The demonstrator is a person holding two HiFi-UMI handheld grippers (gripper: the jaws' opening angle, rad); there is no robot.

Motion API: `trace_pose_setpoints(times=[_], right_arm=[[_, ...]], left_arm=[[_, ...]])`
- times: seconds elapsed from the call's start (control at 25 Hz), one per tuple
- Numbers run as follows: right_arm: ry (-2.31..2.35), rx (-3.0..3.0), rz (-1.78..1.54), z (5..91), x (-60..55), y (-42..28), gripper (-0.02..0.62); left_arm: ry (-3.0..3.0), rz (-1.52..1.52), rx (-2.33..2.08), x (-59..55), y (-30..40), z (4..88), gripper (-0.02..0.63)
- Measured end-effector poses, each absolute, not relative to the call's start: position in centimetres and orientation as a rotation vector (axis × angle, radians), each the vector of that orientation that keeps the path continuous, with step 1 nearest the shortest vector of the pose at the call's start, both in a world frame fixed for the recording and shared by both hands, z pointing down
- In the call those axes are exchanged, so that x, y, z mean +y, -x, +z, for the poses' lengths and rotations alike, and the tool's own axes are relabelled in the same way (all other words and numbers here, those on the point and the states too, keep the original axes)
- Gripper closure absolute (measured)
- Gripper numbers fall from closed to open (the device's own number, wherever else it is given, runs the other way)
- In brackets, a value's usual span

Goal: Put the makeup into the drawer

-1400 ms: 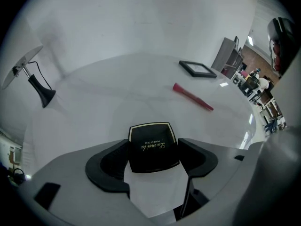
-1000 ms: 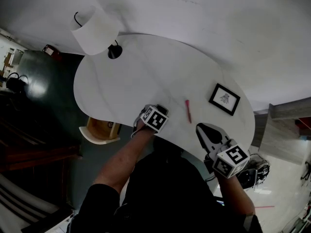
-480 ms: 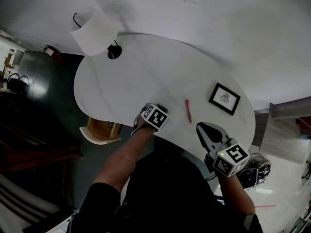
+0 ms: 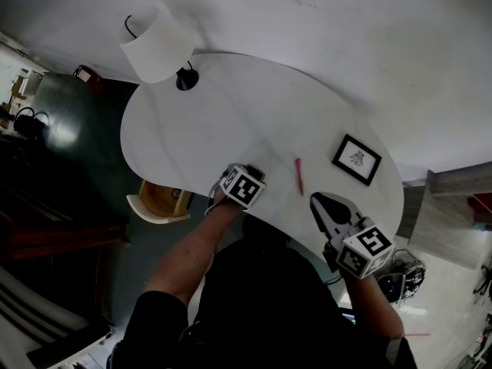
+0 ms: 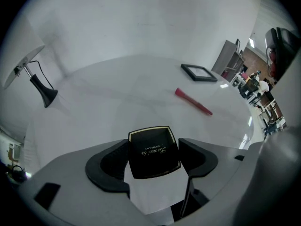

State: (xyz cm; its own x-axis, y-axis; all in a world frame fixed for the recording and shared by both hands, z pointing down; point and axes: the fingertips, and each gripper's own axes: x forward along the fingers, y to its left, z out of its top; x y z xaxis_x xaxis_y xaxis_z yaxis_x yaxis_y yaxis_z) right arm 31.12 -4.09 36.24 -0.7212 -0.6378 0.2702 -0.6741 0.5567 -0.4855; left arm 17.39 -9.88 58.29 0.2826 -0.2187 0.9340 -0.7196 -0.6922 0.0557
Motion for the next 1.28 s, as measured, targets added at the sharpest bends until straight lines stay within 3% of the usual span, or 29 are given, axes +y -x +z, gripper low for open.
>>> trace_pose_setpoints(times=[0.52, 1.28], right_arm=[[-0.934, -2.751, 0.775, 36.2, -4.1, -26.1, 0.577], [-0.725, -2.762, 0.743, 35.9, -3.2, -4.8, 0.577]], left_arm=[[-2.066, 1.362, -0.962, -8.4, -11.7, 54.6, 0.264], [-2.026, 1.279, -1.007, -4.2, 7.3, 52.9, 0.264]])
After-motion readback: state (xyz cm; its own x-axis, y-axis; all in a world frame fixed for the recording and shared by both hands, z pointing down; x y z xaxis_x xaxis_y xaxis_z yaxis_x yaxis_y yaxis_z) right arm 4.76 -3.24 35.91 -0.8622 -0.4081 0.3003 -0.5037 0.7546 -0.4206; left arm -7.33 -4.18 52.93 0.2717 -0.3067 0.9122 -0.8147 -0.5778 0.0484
